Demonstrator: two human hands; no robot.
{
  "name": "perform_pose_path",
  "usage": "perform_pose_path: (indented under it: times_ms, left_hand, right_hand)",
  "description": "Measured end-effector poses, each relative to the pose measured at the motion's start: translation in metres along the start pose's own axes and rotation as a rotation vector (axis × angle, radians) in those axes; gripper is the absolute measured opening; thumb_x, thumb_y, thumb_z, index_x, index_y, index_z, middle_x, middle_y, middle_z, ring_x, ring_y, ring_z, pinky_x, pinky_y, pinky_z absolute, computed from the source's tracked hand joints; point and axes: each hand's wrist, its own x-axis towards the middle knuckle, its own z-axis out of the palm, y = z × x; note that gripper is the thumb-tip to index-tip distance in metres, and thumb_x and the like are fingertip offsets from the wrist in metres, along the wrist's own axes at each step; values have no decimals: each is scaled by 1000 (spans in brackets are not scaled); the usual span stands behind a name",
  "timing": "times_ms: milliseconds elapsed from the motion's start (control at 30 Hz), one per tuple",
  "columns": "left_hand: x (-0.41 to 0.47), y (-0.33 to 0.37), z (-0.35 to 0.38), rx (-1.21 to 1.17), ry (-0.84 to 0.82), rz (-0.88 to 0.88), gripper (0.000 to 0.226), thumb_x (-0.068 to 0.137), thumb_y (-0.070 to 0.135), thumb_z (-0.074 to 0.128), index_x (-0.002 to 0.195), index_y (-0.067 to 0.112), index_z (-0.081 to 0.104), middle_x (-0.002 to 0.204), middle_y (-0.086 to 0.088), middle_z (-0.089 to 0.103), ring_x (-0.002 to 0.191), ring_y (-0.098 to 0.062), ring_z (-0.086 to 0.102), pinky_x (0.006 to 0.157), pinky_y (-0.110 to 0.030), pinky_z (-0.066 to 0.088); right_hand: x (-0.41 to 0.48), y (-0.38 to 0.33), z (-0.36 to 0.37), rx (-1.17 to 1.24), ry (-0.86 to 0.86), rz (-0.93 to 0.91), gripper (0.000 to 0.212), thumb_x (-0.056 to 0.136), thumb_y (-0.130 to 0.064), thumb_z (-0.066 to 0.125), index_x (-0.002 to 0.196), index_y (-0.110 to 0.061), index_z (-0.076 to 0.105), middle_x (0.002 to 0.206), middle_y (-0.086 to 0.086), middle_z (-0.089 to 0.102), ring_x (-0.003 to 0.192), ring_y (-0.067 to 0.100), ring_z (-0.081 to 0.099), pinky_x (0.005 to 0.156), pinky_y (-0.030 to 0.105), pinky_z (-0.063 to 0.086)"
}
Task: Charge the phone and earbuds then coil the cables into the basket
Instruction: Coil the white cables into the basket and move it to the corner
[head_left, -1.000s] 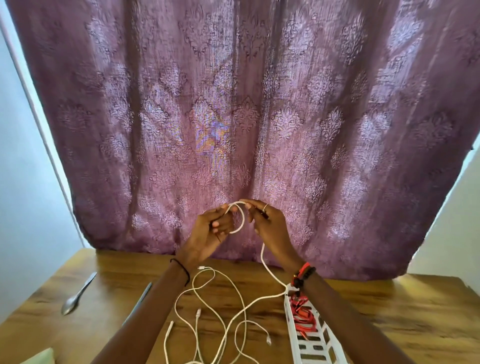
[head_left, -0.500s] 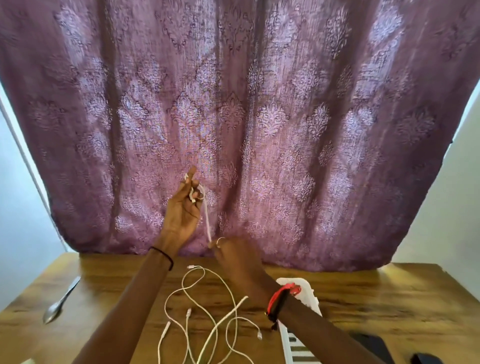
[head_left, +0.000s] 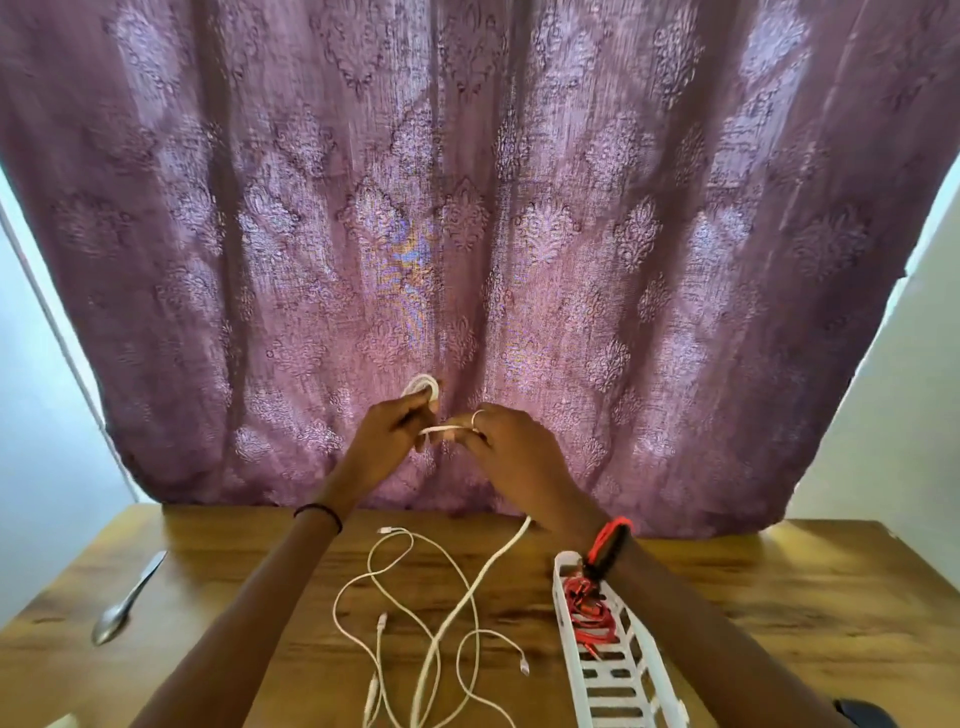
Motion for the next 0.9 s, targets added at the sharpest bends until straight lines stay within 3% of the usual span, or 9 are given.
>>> perform_pose_path:
  times_ms: [133,233,367,433,500,600,700,800,900]
  left_hand:
    - [-7,14,0,-244,-85,-5,27,95,14,49,113,28,63,53,7,48,51,-7,41,54,-18,36]
    - [-8,17,0,-319,-196,-26,27,91,24,50,100,39,71,54,10,44,52,-5,36,54,-15,32]
    - [-8,21,1,-604,-331,-142,21,82,26,65,99,19,74,55,11,38,50,-1,33,49,-11,30]
    - [-8,20,2,-738,-388,-188,37,74,34,71,102,9,72,55,9,34,49,-1,32,49,-11,33]
    - [-7,20,2,-886,-381,-241,41,70,32,78,98,3,70,53,9,31,45,-2,30,47,-13,35]
    - [-5,23,6,-1110,-336,-302,40,64,21,83,92,-1,66,49,9,31,41,-1,29,43,-15,33]
    - [-2,23,15,-1341,-306,-325,47,65,13,81,101,-3,58,48,9,33,39,-3,31,44,-16,34]
    - [0,23,25,-1484,-286,-306,41,75,11,70,113,-3,62,50,8,36,40,-5,30,48,-14,31]
    - [2,23,32,-1555,-210,-279,49,70,4,68,117,-5,60,54,9,40,41,-5,35,49,-14,35]
  right_hand:
    - [15,24,-1,179,97,58,23,89,-37,57,106,-28,69,103,2,69,96,24,63,80,37,50]
    - [24,39,2,278,144,76,19,87,-34,61,102,-28,71,98,0,72,91,19,65,79,38,51]
    - [30,43,0,448,199,37,16,87,-19,62,99,-19,74,93,-4,74,78,-3,60,73,18,44]
    - [31,43,1,527,207,63,16,88,-18,62,99,-16,74,71,-19,68,64,-6,56,68,17,41]
    - [34,45,7,590,202,109,18,89,-20,62,101,-16,73,50,-24,58,54,-2,48,63,20,39]
    - [37,45,19,649,208,142,20,92,-20,57,105,-16,71,43,-17,50,48,-1,39,54,18,34]
    - [37,40,26,744,205,142,25,96,-14,49,115,-18,63,50,-11,46,39,-2,36,45,9,29]
    - [34,34,34,810,229,149,28,98,-12,44,118,-28,55,56,-2,45,38,0,37,42,10,29]
    - [30,34,46,793,259,196,28,98,-15,43,119,-26,58,57,-2,46,39,0,38,42,10,30]
